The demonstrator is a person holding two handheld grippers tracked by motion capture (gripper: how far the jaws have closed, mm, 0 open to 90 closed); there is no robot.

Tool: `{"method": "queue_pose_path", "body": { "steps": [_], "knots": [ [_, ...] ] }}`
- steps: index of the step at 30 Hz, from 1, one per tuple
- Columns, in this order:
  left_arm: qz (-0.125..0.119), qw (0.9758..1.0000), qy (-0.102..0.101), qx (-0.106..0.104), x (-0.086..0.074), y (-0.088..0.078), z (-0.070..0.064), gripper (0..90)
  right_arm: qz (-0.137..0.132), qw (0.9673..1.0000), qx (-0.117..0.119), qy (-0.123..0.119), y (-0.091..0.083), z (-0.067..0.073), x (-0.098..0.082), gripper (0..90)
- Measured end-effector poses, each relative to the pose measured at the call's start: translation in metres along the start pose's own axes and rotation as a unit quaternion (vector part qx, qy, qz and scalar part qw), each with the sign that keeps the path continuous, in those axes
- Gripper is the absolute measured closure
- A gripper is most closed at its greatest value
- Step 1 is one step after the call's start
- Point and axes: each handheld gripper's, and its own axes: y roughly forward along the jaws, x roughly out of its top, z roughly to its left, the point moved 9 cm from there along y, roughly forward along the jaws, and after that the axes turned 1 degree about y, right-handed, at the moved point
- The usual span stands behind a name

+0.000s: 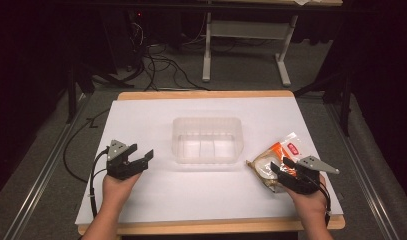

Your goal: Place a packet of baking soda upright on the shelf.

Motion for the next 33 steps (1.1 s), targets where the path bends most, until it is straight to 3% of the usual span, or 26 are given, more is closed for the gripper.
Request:
{"method": "queue_pose_path", "body": {
  "steps": [6, 25, 33],
  "knots": [
    [0.007, 1.0000, 0.004, -0.003, -0.002, 0.003, -0.003, 31.5, 0.006, 1.0000, -0.001, 0.007, 0.000, -0.008, -0.004, 45.4],
    [0.020, 0.9994, 0.026, 0.010, -0.007, 0.006, -0.002, 31.4, -0.005, 1.0000, -0.004, -0.004, -0.004, -0.012, 0.001, 44.9],
    [0.015, 0.9995, 0.027, 0.007, -0.006, 0.006, -0.003, 31.0, -0.026, 0.9994, -0.021, -0.005, -0.013, -0.026, 0.013, 40.4]
  ]
}}
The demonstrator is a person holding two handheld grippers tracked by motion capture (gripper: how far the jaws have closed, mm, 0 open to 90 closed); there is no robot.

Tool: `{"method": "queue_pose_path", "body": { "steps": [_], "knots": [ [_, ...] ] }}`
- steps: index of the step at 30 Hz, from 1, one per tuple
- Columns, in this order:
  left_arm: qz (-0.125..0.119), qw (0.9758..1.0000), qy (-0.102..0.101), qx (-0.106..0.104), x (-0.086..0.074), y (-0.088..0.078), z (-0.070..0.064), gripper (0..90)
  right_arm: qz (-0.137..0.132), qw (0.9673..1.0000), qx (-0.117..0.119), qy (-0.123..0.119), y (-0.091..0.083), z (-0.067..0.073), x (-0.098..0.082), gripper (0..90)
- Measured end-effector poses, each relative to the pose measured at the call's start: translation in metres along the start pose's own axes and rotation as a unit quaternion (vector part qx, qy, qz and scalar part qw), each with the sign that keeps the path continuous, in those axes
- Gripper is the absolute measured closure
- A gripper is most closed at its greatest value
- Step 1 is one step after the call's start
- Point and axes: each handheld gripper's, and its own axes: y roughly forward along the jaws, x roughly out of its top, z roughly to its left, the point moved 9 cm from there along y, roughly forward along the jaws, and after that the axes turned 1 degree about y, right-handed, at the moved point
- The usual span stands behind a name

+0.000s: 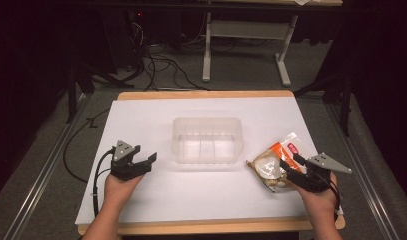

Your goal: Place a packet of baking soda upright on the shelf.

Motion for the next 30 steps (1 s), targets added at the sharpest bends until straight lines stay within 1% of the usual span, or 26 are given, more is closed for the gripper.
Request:
{"method": "queue_pose_path", "body": {
  "steps": [1, 2, 3, 4, 5, 6, 7, 9, 10, 11, 12, 13, 15, 16, 17, 21, 22, 23, 24, 26, 27, 28, 30],
  "knots": [
    [0.000, 1.0000, 0.000, 0.000, 0.000, 0.000, 0.000, 31.0, -0.004, 0.9999, -0.008, 0.005, -0.003, -0.006, 0.003, 39.9],
    [0.000, 1.0000, 0.000, 0.000, 0.000, 0.000, 0.000, 31.0, -0.004, 0.9999, -0.008, 0.005, -0.003, -0.006, 0.003, 39.9],
    [-0.001, 1.0000, -0.001, 0.000, 0.000, 0.000, 0.000, 31.0, -0.008, 0.9998, -0.017, 0.009, -0.006, -0.012, 0.004, 39.1],
    [-0.001, 1.0000, -0.001, 0.000, 0.000, 0.000, 0.000, 31.0, -0.008, 0.9998, -0.017, 0.009, -0.006, -0.012, 0.004, 39.1],
    [0.000, 1.0000, 0.000, 0.000, 0.000, 0.000, 0.000, 31.0, -0.011, 0.9995, -0.025, 0.014, -0.008, -0.020, 0.005, 38.5],
    [0.000, 1.0000, 0.000, 0.000, 0.000, 0.000, 0.000, 31.0, -0.011, 0.9995, -0.025, 0.014, -0.008, -0.020, 0.005, 38.5],
    [0.000, 1.0000, 0.000, 0.000, 0.000, 0.000, 0.000, 31.0, -0.011, 0.9991, -0.035, 0.022, -0.011, -0.029, 0.003, 37.4],
    [0.003, 1.0000, 0.002, -0.002, -0.001, 0.001, -0.001, 31.0, -0.009, 0.9985, -0.044, 0.030, -0.014, -0.038, 0.002, 36.6],
    [0.003, 1.0000, 0.002, -0.002, -0.001, 0.001, -0.001, 31.0, -0.009, 0.9985, -0.044, 0.030, -0.014, -0.038, 0.002, 36.6],
    [0.004, 1.0000, 0.002, -0.003, -0.001, 0.001, -0.001, 31.0, -0.009, 0.9979, -0.053, 0.037, -0.016, -0.047, 0.000, 36.3],
    [0.006, 1.0000, 0.003, -0.004, -0.002, 0.002, -0.001, 31.0, -0.009, 0.9979, -0.053, 0.037, -0.016, -0.047, 0.000, 36.3],
    [0.009, 0.9999, 0.006, -0.005, -0.002, 0.002, -0.002, 31.0, -0.011, 0.9970, -0.061, 0.046, -0.018, -0.056, -0.002, 36.1],
    [0.010, 0.9999, 0.007, -0.004, -0.003, 0.003, -0.002, 31.0, -0.012, 0.9961, -0.069, 0.053, -0.020, -0.063, -0.003, 36.0],
    [0.010, 0.9999, 0.007, -0.004, -0.003, 0.003, -0.002, 31.0, -0.012, 0.9961, -0.069, 0.053, -0.020, -0.063, -0.003, 36.0],
    [0.012, 0.9999, 0.008, -0.005, -0.003, 0.003, -0.002, 31.0, -0.012, 0.9956, -0.073, 0.058, -0.022, -0.069, -0.005, 35.7],
    [0.013, 0.9999, 0.010, -0.005, -0.003, 0.003, -0.003, 31.0, -0.007, 0.9940, -0.081, 0.072, -0.023, -0.079, -0.010, 34.8],
    [0.013, 0.9999, 0.010, -0.006, -0.004, 0.003, -0.003, 31.0, -0.007, 0.9940, -0.081, 0.072, -0.023, -0.079, -0.010, 34.8],
    [0.013, 0.9998, 0.011, -0.005, -0.004, 0.003, -0.003, 31.0, 0.000, 0.9934, -0.082, 0.081, -0.022, -0.083, -0.014, 33.4],
    [0.013, 0.9998, 0.011, -0.005, -0.004, 0.003, -0.003, 31.0, 0.000, 0.9934, -0.082, 0.081, -0.022, -0.083, -0.014, 33.4],
    [0.014, 0.9998, 0.011, -0.006, -0.004, 0.003, -0.003, 31.0, 0.012, 0.9925, -0.083, 0.089, -0.019, -0.086, -0.020, 30.8],
    [0.015, 0.9998, 0.013, -0.007, -0.004, 0.004, -0.004, 31.0, 0.027, 0.9916, -0.083, 0.096, -0.014, -0.088, -0.027, 27.7],
    [0.015, 0.9998, 0.013, -0.007, -0.004, 0.004, -0.004, 31.0, 0.027, 0.9916, -0.083, 0.096, -0.014, -0.088, -0.027, 27.7],
    [0.016, 0.9998, 0.014, -0.007, -0.004, 0.004, -0.004, 31.0, 0.040, 0.9901, -0.077, 0.110, -0.009, -0.089, -0.033, 25.7]
  ]
}}
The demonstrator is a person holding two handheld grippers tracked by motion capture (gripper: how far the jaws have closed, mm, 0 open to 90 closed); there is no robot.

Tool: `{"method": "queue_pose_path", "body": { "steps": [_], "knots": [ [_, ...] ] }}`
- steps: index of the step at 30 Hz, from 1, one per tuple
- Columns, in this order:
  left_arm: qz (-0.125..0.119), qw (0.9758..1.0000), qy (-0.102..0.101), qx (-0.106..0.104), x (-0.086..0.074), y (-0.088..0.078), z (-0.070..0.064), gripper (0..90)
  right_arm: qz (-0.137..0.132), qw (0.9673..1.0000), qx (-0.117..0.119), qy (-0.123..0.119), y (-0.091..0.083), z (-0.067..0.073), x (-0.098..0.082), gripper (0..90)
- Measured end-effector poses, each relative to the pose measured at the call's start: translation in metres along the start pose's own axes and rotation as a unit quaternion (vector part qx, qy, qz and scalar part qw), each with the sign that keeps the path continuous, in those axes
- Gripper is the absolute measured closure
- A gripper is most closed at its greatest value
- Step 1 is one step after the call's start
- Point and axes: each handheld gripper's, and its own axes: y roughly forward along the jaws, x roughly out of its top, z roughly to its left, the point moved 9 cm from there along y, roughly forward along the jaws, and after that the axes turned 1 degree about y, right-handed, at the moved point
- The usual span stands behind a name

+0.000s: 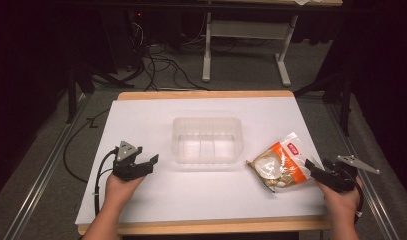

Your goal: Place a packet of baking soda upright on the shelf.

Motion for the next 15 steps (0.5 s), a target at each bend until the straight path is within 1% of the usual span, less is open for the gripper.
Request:
{"method": "queue_pose_path", "body": {
  "steps": [2, 3, 4, 5, 6, 7, 9, 10, 11, 12, 13, 14, 15],
  "knots": [
    [0.002, 1.0000, 0.002, 0.000, 0.000, 0.000, 0.000, 31.0, 0.013, 0.9998, 0.006, 0.014, 0.004, -0.001, -0.005, 24.9],
    [0.003, 1.0000, 0.003, -0.001, -0.001, 0.000, -0.001, 31.0, 0.021, 0.9994, 0.013, 0.024, 0.007, -0.001, -0.008, 25.1],
    [0.003, 1.0000, 0.003, -0.001, -0.001, 0.000, -0.001, 31.0, 0.021, 0.9994, 0.013, 0.024, 0.007, -0.001, -0.008, 25.1],
    [0.004, 1.0000, 0.003, -0.001, -0.001, 0.001, -0.001, 31.0, 0.025, 0.9989, 0.024, 0.030, 0.008, 0.000, -0.010, 26.8],
    [0.004, 1.0000, 0.003, -0.001, -0.001, 0.001, -0.001, 31.0, 0.026, 0.9987, 0.029, 0.032, 0.008, 0.000, -0.011, 28.2],
    [0.005, 1.0000, 0.004, -0.002, -0.001, 0.002, -0.001, 31.0, 0.026, 0.9987, 0.029, 0.032, 0.008, 0.000, -0.011, 28.2],
    [0.007, 1.0000, 0.005, -0.002, -0.002, 0.002, -0.002, 31.0, 0.026, 0.9981, 0.040, 0.038, 0.009, 0.002, -0.013, 32.0],
    [0.006, 1.0000, 0.006, -0.003, -0.002, 0.002, -0.002, 31.0, 0.026, 0.9978, 0.047, 0.040, 0.009, 0.004, -0.013, 35.4],
    [0.006, 1.0000, 0.007, -0.002, -0.002, 0.002, -0.002, 31.0, 0.024, 0.9973, 0.056, 0.039, 0.008, 0.007, -0.012, 41.1],
    [0.006, 1.0000, 0.007, -0.002, -0.002, 0.002, -0.002, 31.0, 0.024, 0.9973, 0.056, 0.039, 0.008, 0.007, -0.012, 41.1],
    [0.008, 0.9999, 0.007, -0.001, -0.002, 0.002, -0.002, 31.0, 0.017, 0.9975, 0.061, 0.031, 0.006, 0.010, -0.009, 45.7],
    [0.008, 0.9999, 0.007, -0.001, -0.002, 0.002, -0.002, 31.0, 0.017, 0.9975, 0.061, 0.031, 0.006, 0.010, -0.009, 45.7],
    [0.009, 0.9999, 0.006, -0.001, -0.002, 0.003, -0.002, 31.0, 0.010, 0.9973, 0.067, 0.028, 0.004, 0.015, -0.006, 48.8]
  ]
}}
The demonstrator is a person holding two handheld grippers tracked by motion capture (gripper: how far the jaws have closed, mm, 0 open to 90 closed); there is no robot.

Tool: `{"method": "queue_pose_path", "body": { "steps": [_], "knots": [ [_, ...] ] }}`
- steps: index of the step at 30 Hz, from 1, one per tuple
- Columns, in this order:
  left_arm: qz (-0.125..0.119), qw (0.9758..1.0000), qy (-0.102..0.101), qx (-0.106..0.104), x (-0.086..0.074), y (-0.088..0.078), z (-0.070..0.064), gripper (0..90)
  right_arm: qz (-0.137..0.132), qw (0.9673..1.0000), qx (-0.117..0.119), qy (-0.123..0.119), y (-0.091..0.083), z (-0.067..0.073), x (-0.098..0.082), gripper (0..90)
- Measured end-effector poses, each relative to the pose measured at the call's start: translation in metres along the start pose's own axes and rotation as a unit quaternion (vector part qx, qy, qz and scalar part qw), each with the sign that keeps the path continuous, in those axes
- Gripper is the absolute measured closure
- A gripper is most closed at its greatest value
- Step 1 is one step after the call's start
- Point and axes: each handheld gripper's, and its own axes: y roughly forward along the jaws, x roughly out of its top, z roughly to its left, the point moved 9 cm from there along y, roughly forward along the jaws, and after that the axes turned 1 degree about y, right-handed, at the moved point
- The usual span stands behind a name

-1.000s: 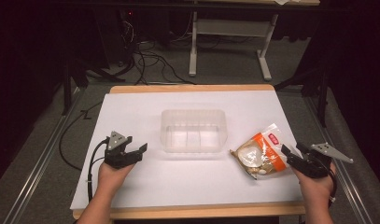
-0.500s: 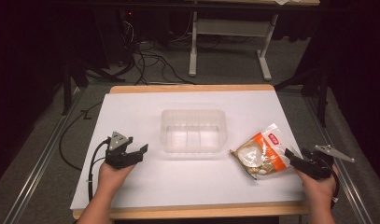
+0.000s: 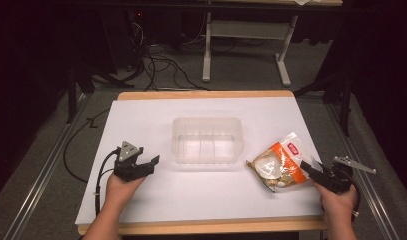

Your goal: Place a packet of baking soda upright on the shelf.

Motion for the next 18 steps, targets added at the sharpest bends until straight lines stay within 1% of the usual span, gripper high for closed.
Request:
{"method": "queue_pose_path", "body": {
  "steps": [1, 2, 5, 6, 9, 10, 11, 14, 18],
  "knots": [
    [0.000, 1.0000, 0.000, 0.000, 0.000, 0.000, 0.000, 31.0, 0.000, 1.0000, 0.000, 0.000, 0.000, 0.000, 0.000, 48.8],
    [0.001, 1.0000, 0.003, 0.000, 0.000, 0.000, -0.001, 31.0, -0.009, 0.9999, 0.000, -0.009, -0.002, 0.003, 0.003, 52.4],
    [0.002, 1.0000, 0.005, -0.001, -0.001, 0.000, -0.001, 31.0, -0.018, 0.9998, 0.005, -0.009, -0.005, 0.005, 0.005, 55.8],
    [0.002, 1.0000, 0.006, -0.001, -0.001, 0.000, -0.001, 31.0, -0.023, 0.9997, 0.011, -0.005, -0.007, 0.007, 0.007, 59.1],
    [0.002, 1.0000, 0.007, -0.001, -0.001, 0.000, -0.001, 31.0, -0.027, 0.9995, 0.015, -0.003, -0.008, 0.007, 0.008, 61.6],
    [0.003, 1.0000, 0.007, -0.001, -0.001, 0.000, -0.001, 31.0, -0.033, 0.9993, 0.017, -0.004, -0.010, 0.009, 0.010, 65.1],
    [0.003, 1.0000, 0.007, -0.001, -0.001, 0.000, -0.001, 31.0, -0.033, 0.9993, 0.017, -0.004, -0.010, 0.009, 0.010, 65.1],
    [0.003, 1.0000, 0.009, 0.003, -0.001, 0.000, 0.000, 31.0, -0.045, 0.9986, 0.025, -0.010, -0.014, 0.013, 0.014, 70.2],
    [0.005, 0.9999, 0.010, 0.001, -0.001, 0.001, -0.002, 31.0, -0.053, 0.9980, 0.028, -0.023, -0.017, 0.022, 0.017, 73.4]
  ]
}}
